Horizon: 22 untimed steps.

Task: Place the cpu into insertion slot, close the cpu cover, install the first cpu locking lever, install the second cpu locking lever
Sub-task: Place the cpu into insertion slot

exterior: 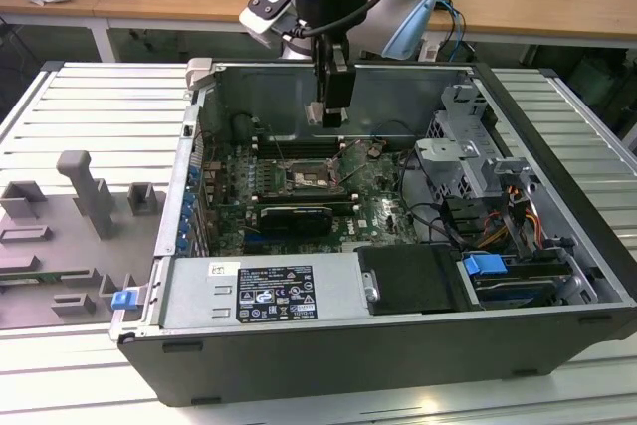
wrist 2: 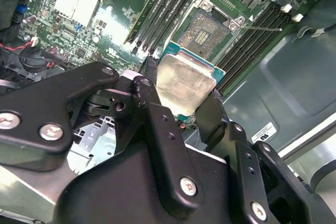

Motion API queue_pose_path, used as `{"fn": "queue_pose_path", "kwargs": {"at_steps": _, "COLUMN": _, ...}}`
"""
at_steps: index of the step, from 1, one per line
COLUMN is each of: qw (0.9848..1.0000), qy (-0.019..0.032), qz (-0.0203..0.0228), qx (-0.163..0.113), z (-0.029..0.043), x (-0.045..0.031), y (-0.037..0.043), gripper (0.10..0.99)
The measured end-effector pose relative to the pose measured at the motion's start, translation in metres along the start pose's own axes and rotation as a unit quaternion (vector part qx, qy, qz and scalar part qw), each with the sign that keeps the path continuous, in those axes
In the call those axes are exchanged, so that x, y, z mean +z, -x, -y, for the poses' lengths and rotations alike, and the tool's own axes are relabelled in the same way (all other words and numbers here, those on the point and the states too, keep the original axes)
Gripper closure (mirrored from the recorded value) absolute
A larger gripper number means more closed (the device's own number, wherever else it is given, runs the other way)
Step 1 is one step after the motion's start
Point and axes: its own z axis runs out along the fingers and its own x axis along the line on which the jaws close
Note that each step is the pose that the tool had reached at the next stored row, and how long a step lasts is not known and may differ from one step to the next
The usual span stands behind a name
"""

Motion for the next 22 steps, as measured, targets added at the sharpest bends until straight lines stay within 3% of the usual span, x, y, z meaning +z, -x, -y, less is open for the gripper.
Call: {"fn": "queue_pose_path", "kwargs": {"at_steps": 22, "qw": 1.0, "qy": -0.0001, "qz": 0.0014, "qx": 0.006, "z": 0.0011, "x": 0.0118, "y": -0.0008, "gripper": 0.549}}
